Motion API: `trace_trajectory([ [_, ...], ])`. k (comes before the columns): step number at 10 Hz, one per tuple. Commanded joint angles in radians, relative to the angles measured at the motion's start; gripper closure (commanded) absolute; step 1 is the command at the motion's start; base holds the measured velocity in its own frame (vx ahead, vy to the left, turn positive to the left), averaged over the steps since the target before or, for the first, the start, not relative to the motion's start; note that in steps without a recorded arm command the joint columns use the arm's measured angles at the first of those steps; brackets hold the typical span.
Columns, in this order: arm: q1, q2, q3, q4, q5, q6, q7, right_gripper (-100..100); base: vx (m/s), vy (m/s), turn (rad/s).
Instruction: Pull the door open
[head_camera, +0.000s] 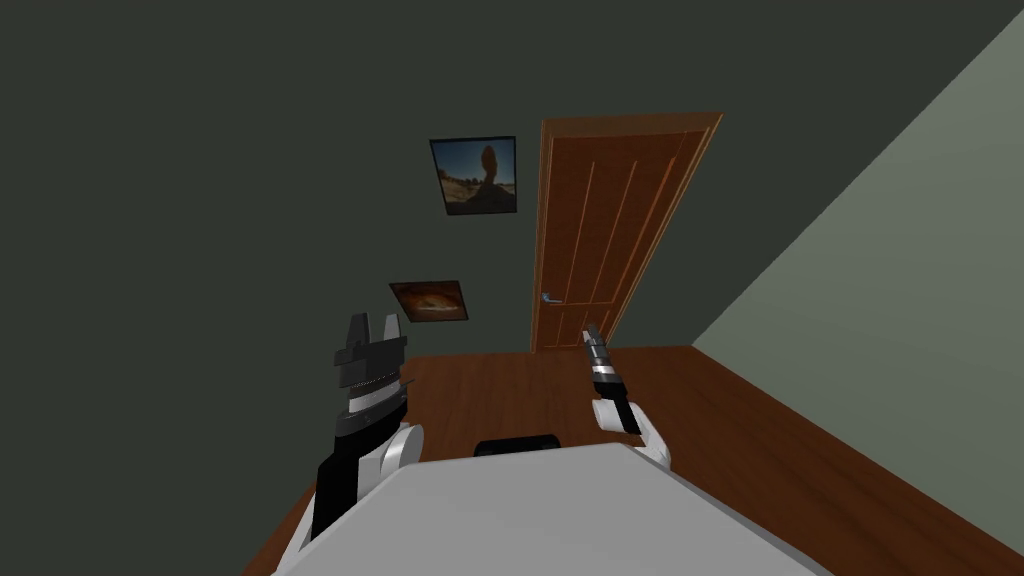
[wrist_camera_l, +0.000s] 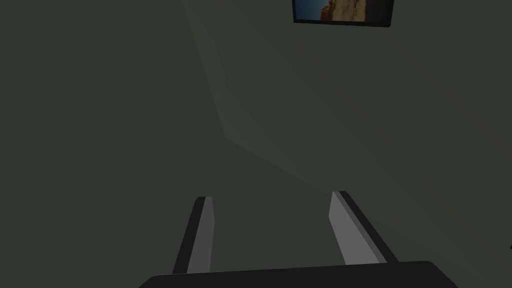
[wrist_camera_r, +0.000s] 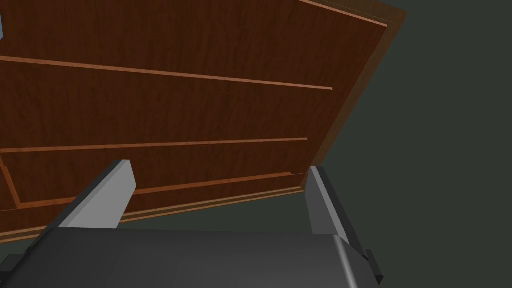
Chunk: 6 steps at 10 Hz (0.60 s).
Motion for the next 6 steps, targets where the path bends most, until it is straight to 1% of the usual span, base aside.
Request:
trace_trajectory([
  [1,-0.018,0.0,-0.014,0.05,-0.001,-0.006,-0.007,-100,0.079,-0.046,0.105],
  [5,-0.069,-0.001,-0.049,0.169,-0.005,-0.021,-0.024,-100,0.089,-0.047,0.111],
  [6,-0.069,-0.001,-0.049,0.175,-0.005,-0.021,-0.024,-100,0.051,-0.046,0.038],
])
